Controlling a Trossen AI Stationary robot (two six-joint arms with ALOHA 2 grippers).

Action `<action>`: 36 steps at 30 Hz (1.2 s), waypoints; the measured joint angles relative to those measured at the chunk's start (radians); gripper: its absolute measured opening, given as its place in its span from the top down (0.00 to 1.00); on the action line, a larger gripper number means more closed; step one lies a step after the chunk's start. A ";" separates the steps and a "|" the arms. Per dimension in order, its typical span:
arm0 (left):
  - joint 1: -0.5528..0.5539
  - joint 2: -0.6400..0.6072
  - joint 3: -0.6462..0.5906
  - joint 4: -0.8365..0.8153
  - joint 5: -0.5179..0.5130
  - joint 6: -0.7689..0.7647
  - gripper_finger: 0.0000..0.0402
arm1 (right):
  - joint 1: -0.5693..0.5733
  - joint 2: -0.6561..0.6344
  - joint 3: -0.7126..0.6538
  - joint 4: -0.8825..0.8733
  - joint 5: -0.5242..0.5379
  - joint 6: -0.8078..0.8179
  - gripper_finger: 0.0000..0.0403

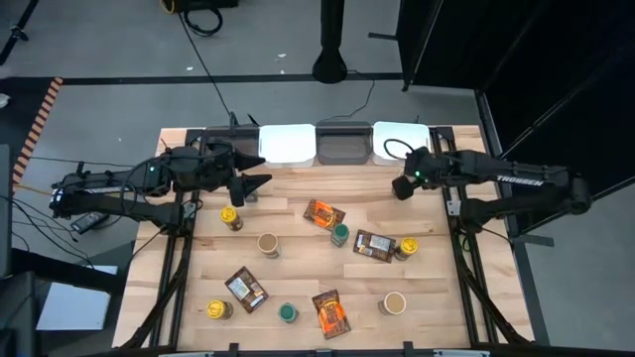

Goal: Sort spices by type
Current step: Put the top right brown seasoning bottle into the right white bin

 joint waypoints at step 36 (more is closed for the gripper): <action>0.000 0.000 0.001 0.007 0.006 -0.021 0.13 | -0.233 0.355 0.062 -0.005 -0.182 -0.378 0.10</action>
